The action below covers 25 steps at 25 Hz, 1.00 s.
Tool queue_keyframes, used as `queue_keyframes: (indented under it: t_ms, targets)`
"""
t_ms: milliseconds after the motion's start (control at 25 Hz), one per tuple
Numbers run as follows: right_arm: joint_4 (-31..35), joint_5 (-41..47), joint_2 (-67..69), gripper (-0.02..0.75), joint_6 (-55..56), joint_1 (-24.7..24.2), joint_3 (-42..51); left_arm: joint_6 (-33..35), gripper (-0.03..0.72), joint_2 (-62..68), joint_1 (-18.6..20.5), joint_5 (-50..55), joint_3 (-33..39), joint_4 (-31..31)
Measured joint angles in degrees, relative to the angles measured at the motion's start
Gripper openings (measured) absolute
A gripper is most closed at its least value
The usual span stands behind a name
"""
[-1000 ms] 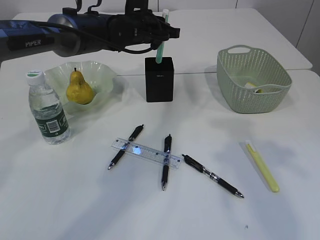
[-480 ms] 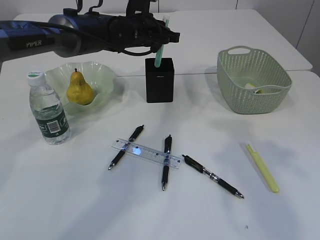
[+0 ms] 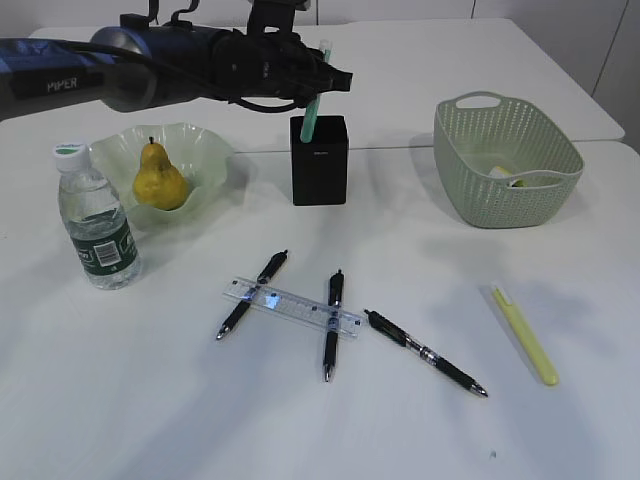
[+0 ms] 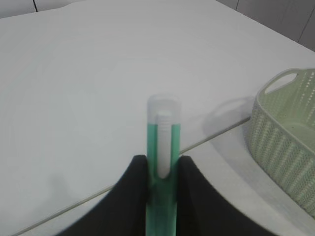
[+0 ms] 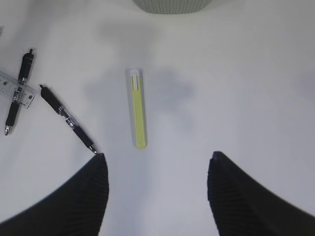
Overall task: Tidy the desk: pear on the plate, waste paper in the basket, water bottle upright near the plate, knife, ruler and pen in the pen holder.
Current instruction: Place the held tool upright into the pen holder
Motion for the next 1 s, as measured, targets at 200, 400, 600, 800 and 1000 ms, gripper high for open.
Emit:
queue_keyframes:
  t_ms: [200,400,600,800,1000]
  targets:
    - [0.0,0.0,0.0,0.498,0.0,0.0,0.0,0.0,0.11,0.0,0.48,-1.23,0.0,-0.23]
    - [-0.08,0.0,0.0,0.499,0.0,0.0,0.0,0.0,0.11,0.11,0.58,-1.74,0.0,-0.6]
    - [-0.44,0.0,0.0,0.498,0.0,0.0,0.0,0.0,0.11,1.25,0.58,-2.72,0.0,-0.63]
    - [-0.66,0.0,0.0,0.498,0.0,0.0,0.0,0.0,0.11,1.81,0.94,-2.83,0.0,-1.34]
    - [-0.95,-0.1,0.0,0.499,0.0,0.0,0.0,0.0,0.11,2.25,0.94,-1.57,0.0,-2.84]
